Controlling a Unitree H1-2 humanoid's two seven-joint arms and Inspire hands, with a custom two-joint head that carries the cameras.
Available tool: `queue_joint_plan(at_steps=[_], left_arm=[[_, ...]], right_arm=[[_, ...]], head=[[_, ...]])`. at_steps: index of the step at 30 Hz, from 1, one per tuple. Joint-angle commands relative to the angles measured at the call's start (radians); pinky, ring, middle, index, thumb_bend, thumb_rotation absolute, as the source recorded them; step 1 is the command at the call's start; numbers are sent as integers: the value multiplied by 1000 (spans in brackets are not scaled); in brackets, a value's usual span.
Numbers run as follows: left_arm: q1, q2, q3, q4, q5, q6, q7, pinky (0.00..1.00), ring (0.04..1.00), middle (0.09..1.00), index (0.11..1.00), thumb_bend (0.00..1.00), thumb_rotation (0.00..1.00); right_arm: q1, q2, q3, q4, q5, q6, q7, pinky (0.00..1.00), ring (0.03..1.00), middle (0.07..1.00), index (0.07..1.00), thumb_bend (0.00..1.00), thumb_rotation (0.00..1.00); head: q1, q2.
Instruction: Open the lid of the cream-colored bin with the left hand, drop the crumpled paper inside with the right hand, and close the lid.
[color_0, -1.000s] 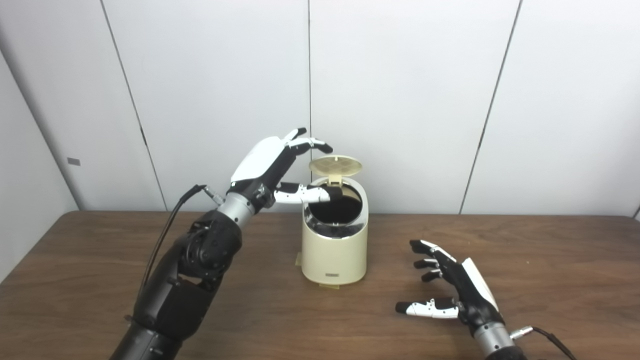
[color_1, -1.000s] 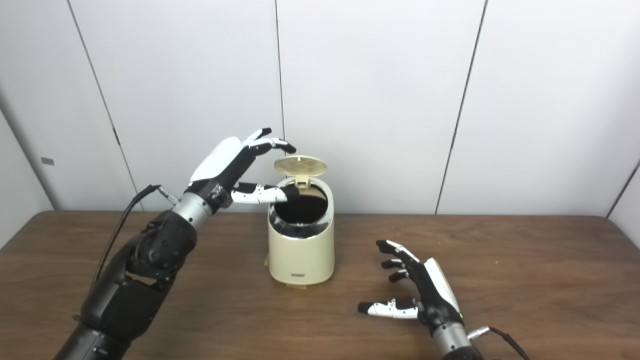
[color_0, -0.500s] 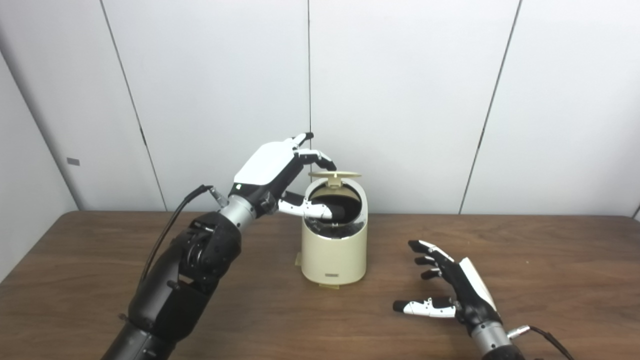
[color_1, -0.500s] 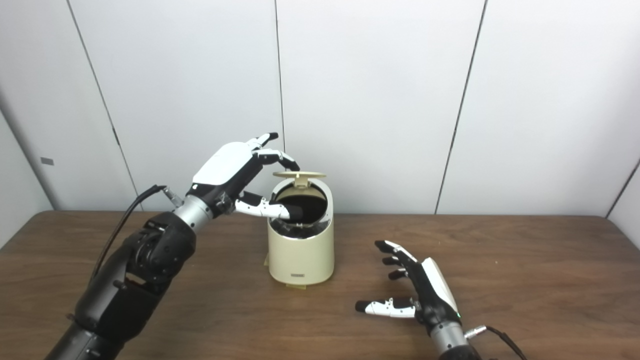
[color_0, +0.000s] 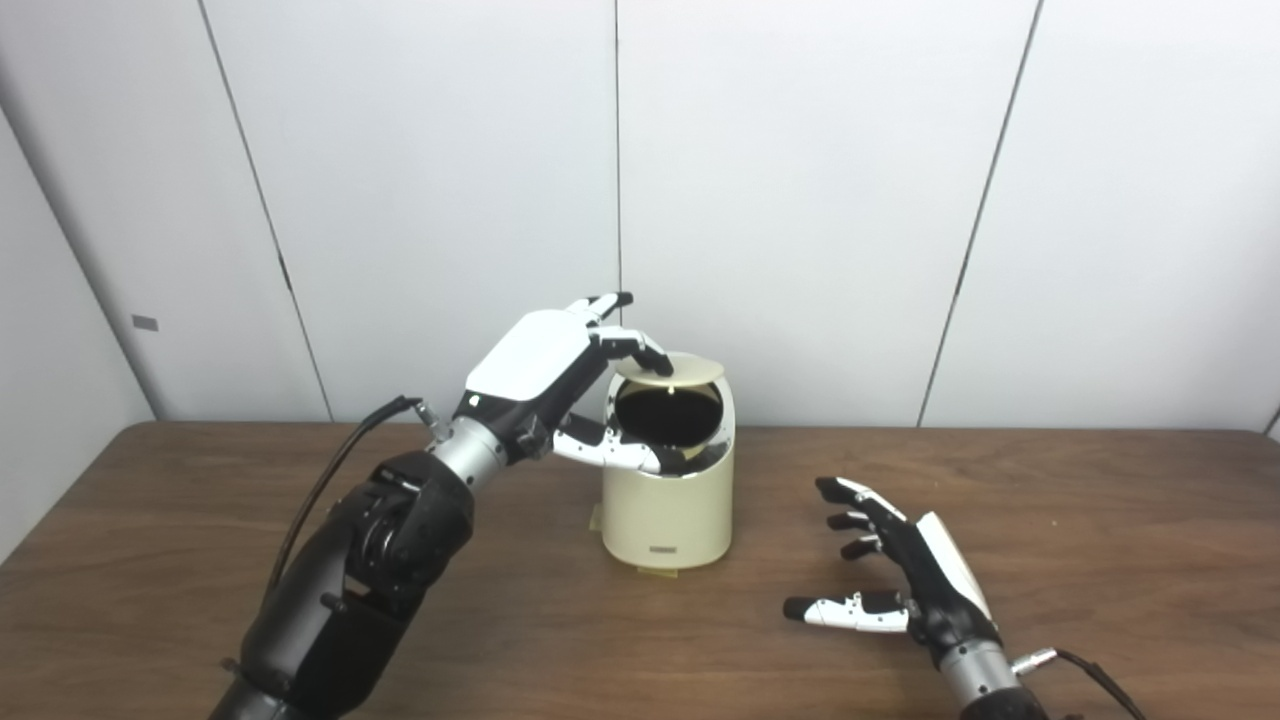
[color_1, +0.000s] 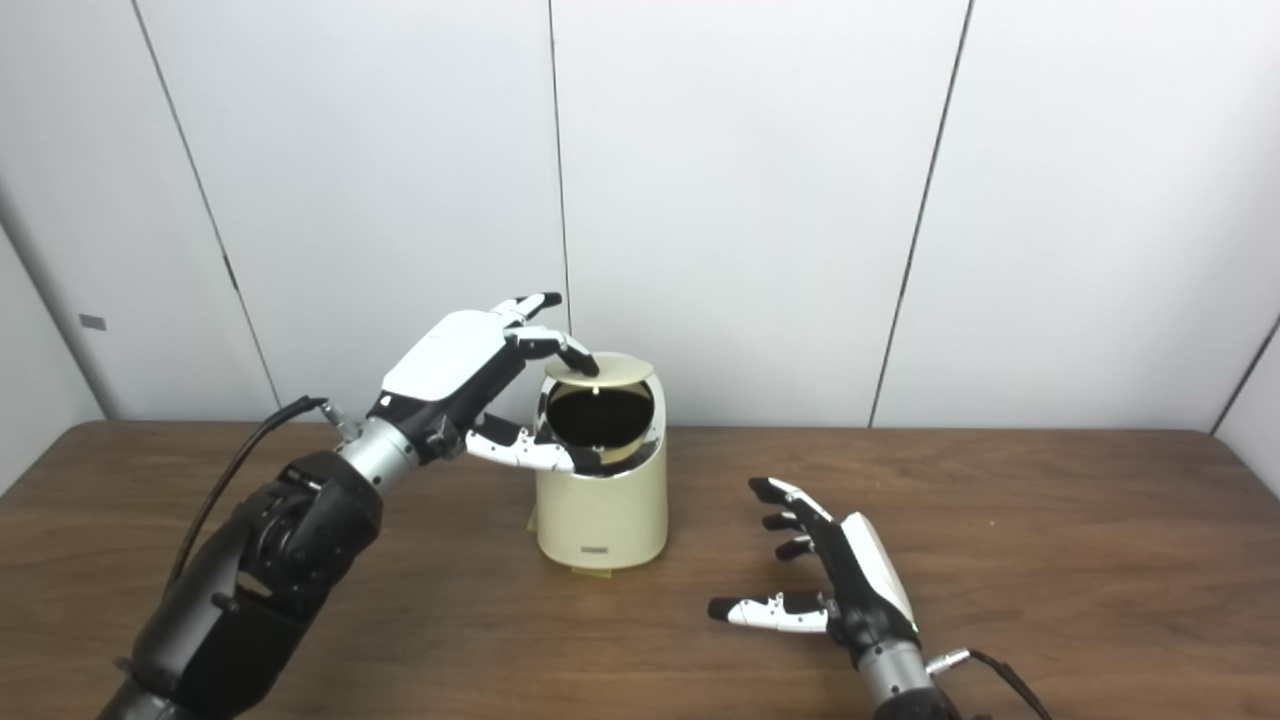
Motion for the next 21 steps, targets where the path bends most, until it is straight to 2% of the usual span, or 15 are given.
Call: queue_joint_plan(at_steps=[1,9,17,19,21], left_arm=[[-38,22,3,-29,10,-20,-1,1000,969,727,708,938,662],[-22,19,-7,-21,6,-32,-16,1000,962,727,705,939,634],[-8,21,-23,-4,12,-48,-26,1000,961,715,698,962,662],[-9,25,-34,-2,27,-47,-36,1000,966,718,703,962,672],[-11,32,-54,2,73,-48,-39,1000,964,723,710,966,670]], right_arm=[[-33,2,-2,-12,6,-16,-11,619,758,838,835,834,237],[-29,2,-3,-26,5,-7,-9,664,778,838,836,826,236],[-32,9,-2,-22,6,-14,-14,637,761,834,832,831,239],[-33,11,-2,-21,7,-15,-15,599,735,828,832,833,234],[-31,12,-1,-26,4,-10,-17,624,749,831,833,831,229]], head=[[-1,2],[-1,6],[-5,10],[-6,11],[-7,13]])
